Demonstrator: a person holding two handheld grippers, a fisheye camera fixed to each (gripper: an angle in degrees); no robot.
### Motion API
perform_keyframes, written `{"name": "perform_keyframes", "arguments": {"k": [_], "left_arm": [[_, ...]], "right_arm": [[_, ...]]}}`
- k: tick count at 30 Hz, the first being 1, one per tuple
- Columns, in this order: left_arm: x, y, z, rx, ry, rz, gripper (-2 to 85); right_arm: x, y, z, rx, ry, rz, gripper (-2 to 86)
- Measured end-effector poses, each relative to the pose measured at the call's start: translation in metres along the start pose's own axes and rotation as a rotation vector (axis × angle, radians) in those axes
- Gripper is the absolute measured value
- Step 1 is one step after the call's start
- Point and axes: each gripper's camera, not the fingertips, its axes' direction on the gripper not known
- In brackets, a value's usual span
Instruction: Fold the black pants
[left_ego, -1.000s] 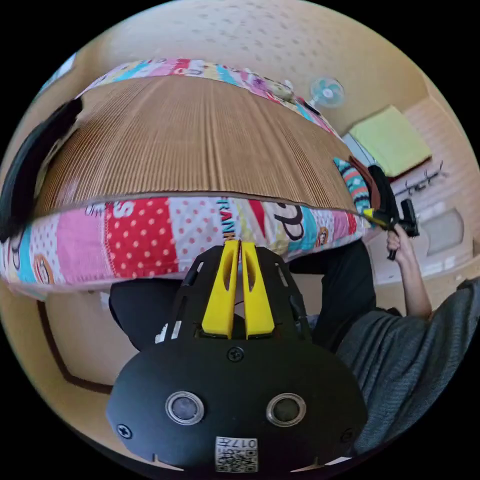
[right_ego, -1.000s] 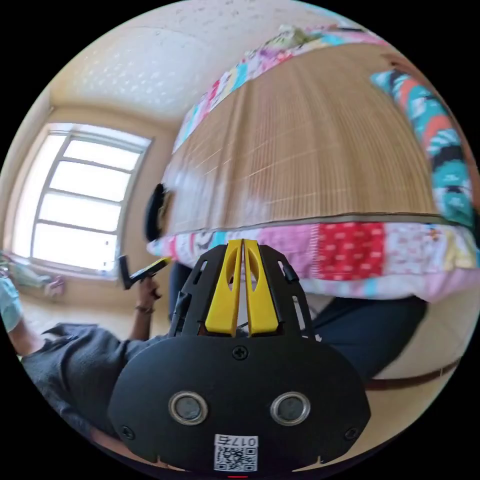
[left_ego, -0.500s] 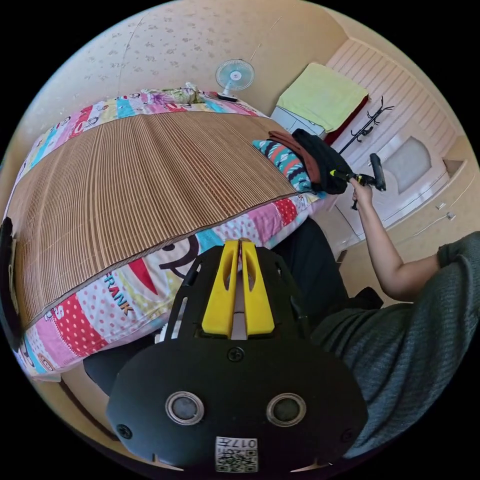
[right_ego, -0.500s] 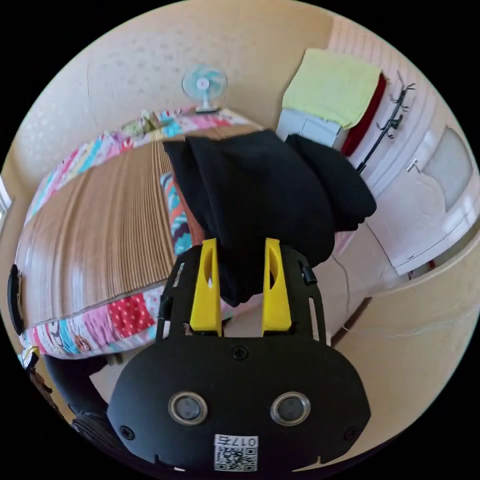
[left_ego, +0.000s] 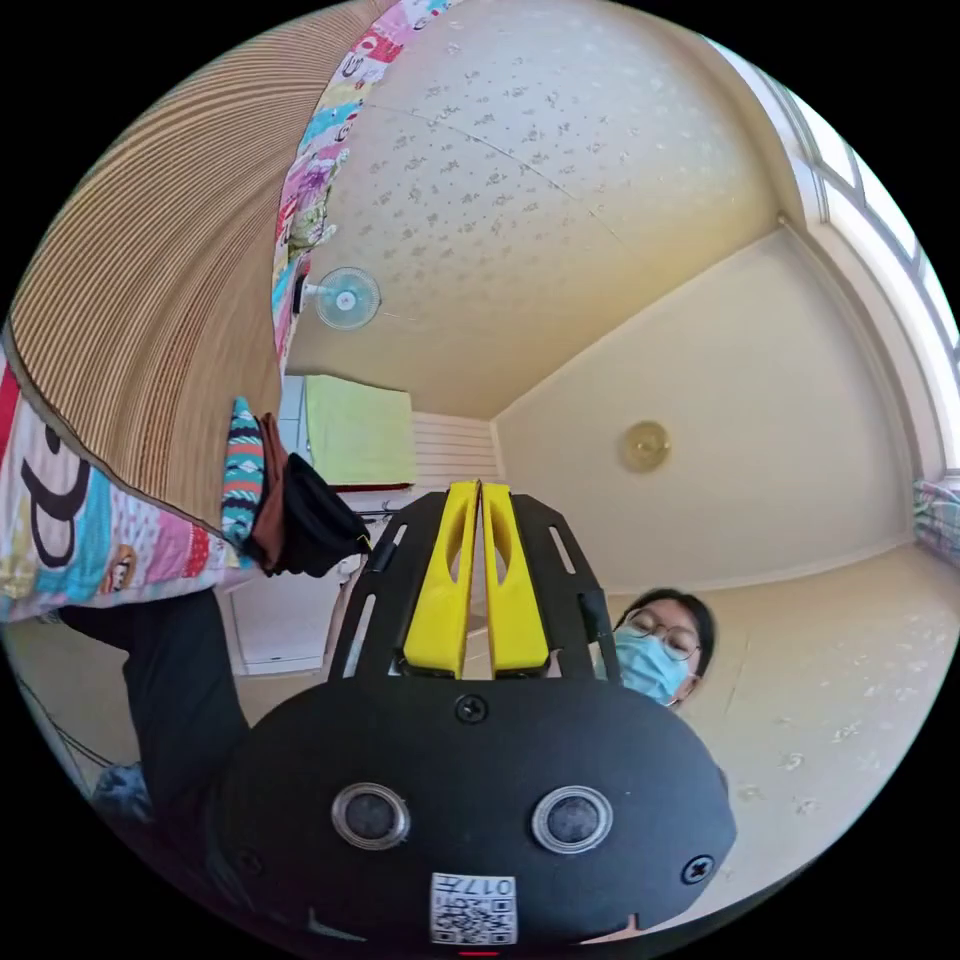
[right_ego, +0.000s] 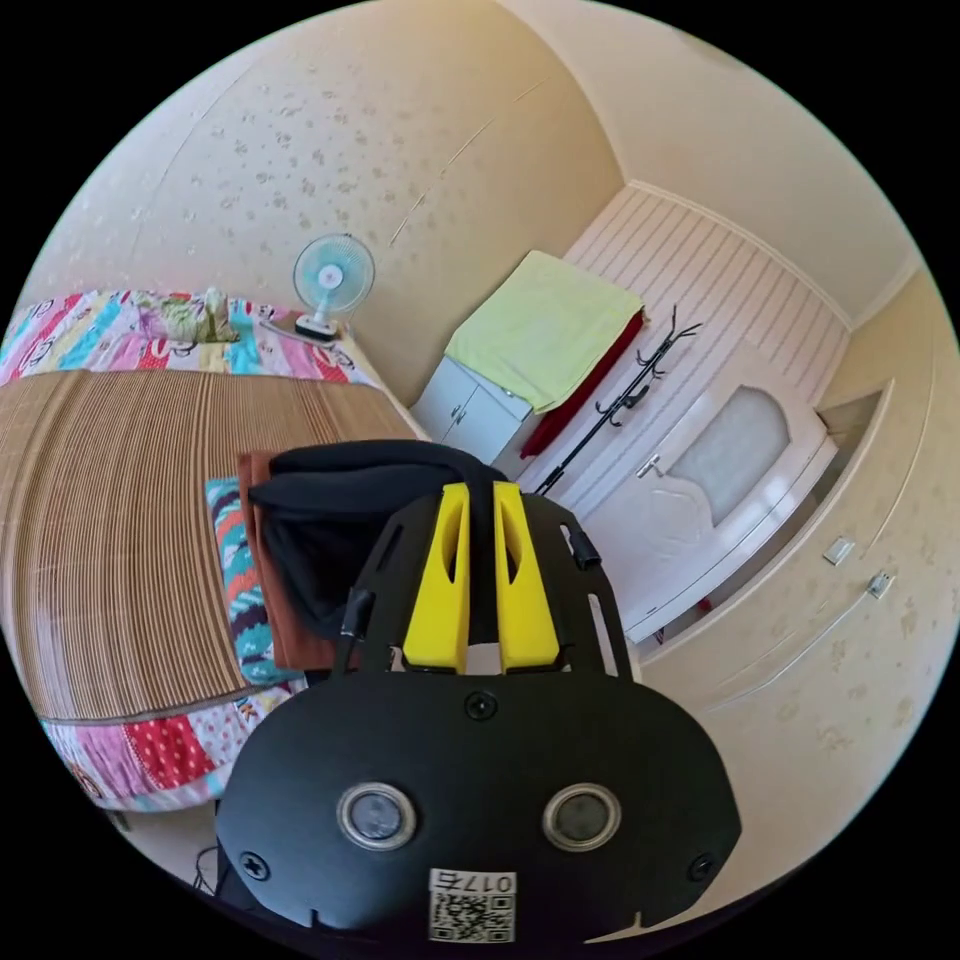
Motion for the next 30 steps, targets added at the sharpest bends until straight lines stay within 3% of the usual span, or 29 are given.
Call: {"name": "perform_keyframes", "arguments": {"k": [9,11,15,17,25,30], "left_arm": [[0.021,-0.009,-0.024,-0.02,0.057,-0.032,-1.0],[0.022,-0.008,-0.026,-0.021,0.048,-0.041,-1.0],[0.02,-0.008,-0.028,-0.021,0.067,-0.052,-1.0],[0.017,-0.009,-0.031,-0.006,0.078,-0.055,-1.0],[0.007,-0.009,-0.039,0.07,0.06,-0.066,-1.0],[-0.006,-0.01,-0.038,0.1,0.068,-0.066,-1.0]], "right_arm": [[0.032,-0.029,-0.137,0.311,-0.078,0.052,3.9],[0.038,-0.036,-0.184,0.43,-0.217,0.054,4.0],[0.023,-0.039,-0.246,0.58,-0.243,-0.016,4.0],[0.043,-0.036,-0.272,0.688,-0.398,0.052,4.0],[0.124,-0.065,-0.25,0.763,-1.078,0.346,4.0],[0.076,-0.102,-0.207,0.612,-1.077,0.178,3.9]]}}
